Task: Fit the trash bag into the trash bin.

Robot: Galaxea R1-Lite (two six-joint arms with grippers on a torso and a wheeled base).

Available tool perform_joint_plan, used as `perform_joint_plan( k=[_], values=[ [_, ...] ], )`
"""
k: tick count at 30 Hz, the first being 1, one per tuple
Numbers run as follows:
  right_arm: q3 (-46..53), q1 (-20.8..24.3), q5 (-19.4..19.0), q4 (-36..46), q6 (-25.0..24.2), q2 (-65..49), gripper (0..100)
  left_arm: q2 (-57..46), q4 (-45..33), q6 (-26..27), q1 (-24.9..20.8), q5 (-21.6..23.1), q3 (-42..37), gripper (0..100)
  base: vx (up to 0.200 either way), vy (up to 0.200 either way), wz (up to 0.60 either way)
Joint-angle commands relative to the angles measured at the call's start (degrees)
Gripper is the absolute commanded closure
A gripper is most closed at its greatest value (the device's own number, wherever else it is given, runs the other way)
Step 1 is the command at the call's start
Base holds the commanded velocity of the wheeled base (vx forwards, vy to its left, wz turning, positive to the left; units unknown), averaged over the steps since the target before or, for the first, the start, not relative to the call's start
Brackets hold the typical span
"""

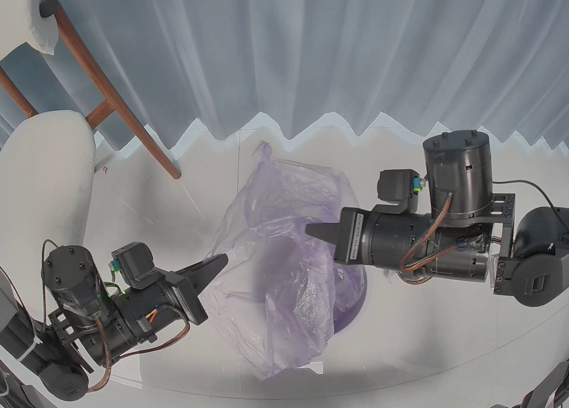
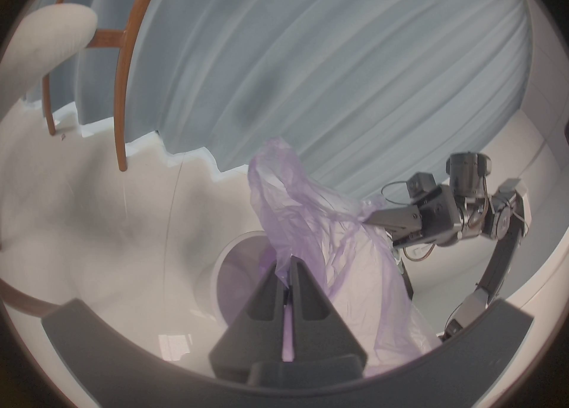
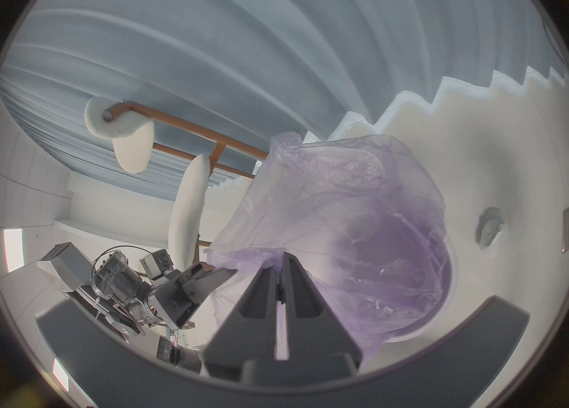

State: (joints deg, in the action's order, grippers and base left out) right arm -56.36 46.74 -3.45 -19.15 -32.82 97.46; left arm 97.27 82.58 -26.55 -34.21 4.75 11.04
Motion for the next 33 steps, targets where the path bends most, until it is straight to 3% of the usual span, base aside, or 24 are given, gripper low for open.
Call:
perform_joint_plan(
  k=[1,6,14,22,28,33],
  values=[
    [-2.35,2.48,0.02,0.08,-0.32,3.52,100,-4.28,-0.75,2.82,-0.16,0.17,-3.57,100,0.0,0.0,0.0],
    [-0.6,1.43,0.46,0.52,-0.23,2.91,100,-4.54,-0.75,5.72,-0.25,2.98,-5.68,100,0.0,0.0,0.0],
    [4.68,-6.66,5.12,0.52,1.26,2.03,100,0.29,-0.84,5.55,-1.83,3.6,-4.89,100,0.0,0.0,0.0],
    [8.02,-15.98,4.77,0.34,1.26,0.89,100,12.51,-0.75,5.37,-2.09,3.6,-0.76,100,0.0,0.0,0.0],
    [12.85,-20.46,1.78,-0.1,1.35,-0.26,100,17.78,-0.49,5.46,-1.74,3.51,0.21,100,0.0,0.0,0.0],
    [17.16,-21.95,0.46,-5.28,1.26,1.15,100,19.45,1.53,5.46,0.02,2.89,0.12,100,0.0,0.0,0.0]
  ],
)
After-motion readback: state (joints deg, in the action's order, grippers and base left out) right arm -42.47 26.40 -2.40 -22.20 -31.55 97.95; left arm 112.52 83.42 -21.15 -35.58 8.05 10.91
